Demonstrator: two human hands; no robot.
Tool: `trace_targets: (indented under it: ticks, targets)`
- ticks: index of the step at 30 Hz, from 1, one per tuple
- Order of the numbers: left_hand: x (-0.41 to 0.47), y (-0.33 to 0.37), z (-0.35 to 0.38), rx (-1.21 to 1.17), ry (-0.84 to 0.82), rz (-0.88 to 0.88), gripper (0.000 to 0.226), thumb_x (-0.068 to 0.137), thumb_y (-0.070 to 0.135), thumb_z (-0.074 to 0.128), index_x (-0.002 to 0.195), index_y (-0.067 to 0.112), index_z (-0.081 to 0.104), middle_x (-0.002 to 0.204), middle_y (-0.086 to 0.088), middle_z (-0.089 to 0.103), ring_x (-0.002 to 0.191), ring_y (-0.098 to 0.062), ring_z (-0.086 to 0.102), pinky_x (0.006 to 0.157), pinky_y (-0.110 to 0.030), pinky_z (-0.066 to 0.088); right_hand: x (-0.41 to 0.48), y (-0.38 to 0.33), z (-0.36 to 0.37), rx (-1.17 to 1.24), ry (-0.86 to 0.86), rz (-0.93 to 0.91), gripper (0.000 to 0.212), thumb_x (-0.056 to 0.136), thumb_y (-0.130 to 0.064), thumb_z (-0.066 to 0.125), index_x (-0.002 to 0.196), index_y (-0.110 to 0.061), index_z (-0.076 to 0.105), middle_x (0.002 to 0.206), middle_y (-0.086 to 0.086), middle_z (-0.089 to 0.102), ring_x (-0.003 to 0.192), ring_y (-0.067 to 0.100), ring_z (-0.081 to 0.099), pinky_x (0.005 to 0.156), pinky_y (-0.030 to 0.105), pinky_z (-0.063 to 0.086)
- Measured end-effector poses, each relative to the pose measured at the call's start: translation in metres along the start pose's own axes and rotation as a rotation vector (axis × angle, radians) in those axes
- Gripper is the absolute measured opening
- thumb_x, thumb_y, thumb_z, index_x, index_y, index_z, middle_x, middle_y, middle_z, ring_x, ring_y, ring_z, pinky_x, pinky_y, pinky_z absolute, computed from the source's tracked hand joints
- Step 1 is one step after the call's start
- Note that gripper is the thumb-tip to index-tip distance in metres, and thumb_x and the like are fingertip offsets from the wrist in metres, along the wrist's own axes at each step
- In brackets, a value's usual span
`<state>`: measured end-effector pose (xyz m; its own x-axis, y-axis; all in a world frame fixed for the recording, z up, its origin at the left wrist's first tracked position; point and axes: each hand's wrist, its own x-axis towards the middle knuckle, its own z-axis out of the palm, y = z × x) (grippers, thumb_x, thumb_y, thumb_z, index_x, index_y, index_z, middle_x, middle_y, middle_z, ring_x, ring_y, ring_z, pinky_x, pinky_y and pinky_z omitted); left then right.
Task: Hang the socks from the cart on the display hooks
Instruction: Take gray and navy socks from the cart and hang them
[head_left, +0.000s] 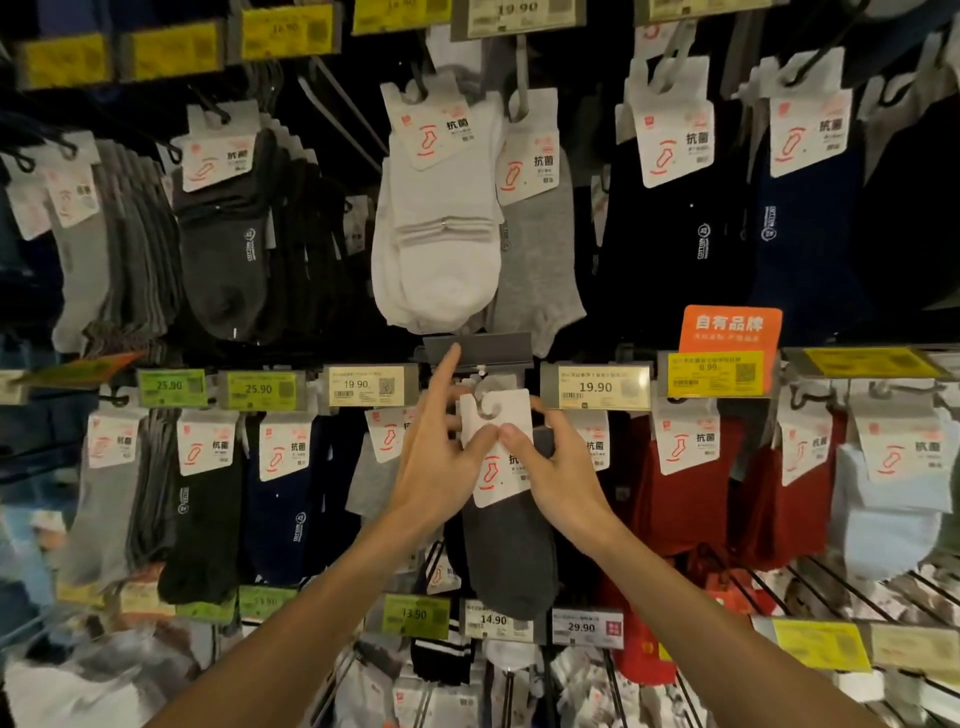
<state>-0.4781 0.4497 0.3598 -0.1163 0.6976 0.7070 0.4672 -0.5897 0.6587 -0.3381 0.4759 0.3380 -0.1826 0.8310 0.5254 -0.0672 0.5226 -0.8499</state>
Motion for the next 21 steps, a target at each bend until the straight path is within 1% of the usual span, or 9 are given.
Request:
trace_targets:
  ticks: [3,5,8,11,13,15,17,19,21]
  targets:
    - [0.006,-0.006,0.001,0.047,0.044,0.055,0.085,0.093,0.015,0.066,0.142,0.062,0.015,0.129,0.001,0.053,0.097,-0.007,0.065,0.077,-0.033,0.060,0.005,-0.001,0.009,0.127,0.037,0.019,0.015,0.098,-0.027,0.062,0.110,-0.035,0.059,0.104,0.004,0.073,0.092,0.011,0.073,0.078,0.034,0.061]
    - [0.008,-0.007,0.002,0.081,0.058,0.075,0.084,0.095,0.016,0.063,0.143,0.063,0.014,0.129,0.009,0.050,0.106,-0.007,0.062,0.088,-0.044,0.057,0.008,-0.002,0.012,0.189,0.053,0.019,0.014,0.099,-0.020,0.060,0.108,-0.031,0.059,0.101,-0.002,0.073,0.090,0.007,0.073,0.072,0.024,0.059]
    - [0.008,-0.009,0.004,0.128,0.070,0.091,0.081,0.097,0.022,0.059,0.142,0.069,0.009,0.126,0.013,0.046,0.117,-0.012,0.056,0.098,-0.048,0.051,0.013,-0.002,0.017,0.180,0.078,-0.006,0.017,0.099,-0.018,0.060,0.106,-0.034,0.062,0.096,-0.007,0.076,0.092,0.010,0.073,0.075,0.025,0.059]
    - [0.007,-0.013,0.006,0.162,0.093,0.113,0.077,0.100,0.018,0.056,0.147,0.056,0.009,0.130,0.012,0.043,0.121,0.004,0.048,0.107,-0.030,0.042,0.019,0.000,0.020,0.127,0.082,-0.040,0.024,0.100,-0.019,0.060,0.108,-0.042,0.063,0.098,-0.012,0.076,0.097,0.009,0.072,0.083,0.031,0.059]
    - [0.007,-0.015,0.008,0.205,0.121,0.144,0.070,0.101,0.017,0.054,0.150,0.044,0.011,0.130,0.011,0.041,0.116,0.019,0.041,0.099,-0.006,0.032,0.023,0.001,0.021,0.086,0.078,-0.045,0.025,0.100,-0.021,0.060,0.107,-0.045,0.063,0.101,-0.010,0.076,0.098,0.010,0.072,0.086,0.033,0.058]
    - [0.007,-0.017,0.010,0.245,0.145,0.161,0.069,0.101,0.016,0.054,0.150,0.040,0.013,0.127,0.009,0.041,0.108,0.021,0.041,0.090,0.003,0.028,0.027,0.003,0.021,0.043,0.069,-0.032,0.024,0.100,-0.023,0.060,0.106,-0.046,0.062,0.101,-0.009,0.076,0.095,0.009,0.072,0.086,0.033,0.057]
    - [0.008,-0.019,0.011,0.268,0.146,0.156,0.072,0.101,0.015,0.055,0.150,0.041,0.011,0.125,0.010,0.042,0.102,0.010,0.045,0.089,-0.004,0.033,0.030,0.005,0.020,-0.018,0.069,-0.015,0.025,0.099,-0.027,0.061,0.104,-0.051,0.058,0.102,-0.011,0.074,0.095,0.007,0.071,0.087,0.033,0.057]
    - [0.010,-0.021,0.011,0.283,0.133,0.144,0.075,0.100,0.015,0.057,0.150,0.043,0.008,0.123,0.010,0.042,0.104,-0.002,0.046,0.091,-0.021,0.037,0.033,0.009,0.019,-0.082,0.077,-0.006,0.025,0.098,-0.031,0.061,0.105,-0.055,0.055,0.104,-0.013,0.072,0.097,0.007,0.070,0.089,0.035,0.057]
    - [0.011,-0.024,0.011,0.298,0.120,0.153,0.078,0.099,0.014,0.058,0.151,0.041,0.007,0.125,0.011,0.042,0.106,0.000,0.044,0.093,-0.028,0.038,0.034,0.013,0.018,-0.134,0.082,0.003,0.025,0.098,-0.035,0.061,0.117,-0.049,0.056,0.111,-0.008,0.072,0.104,0.010,0.068,0.093,0.039,0.055]
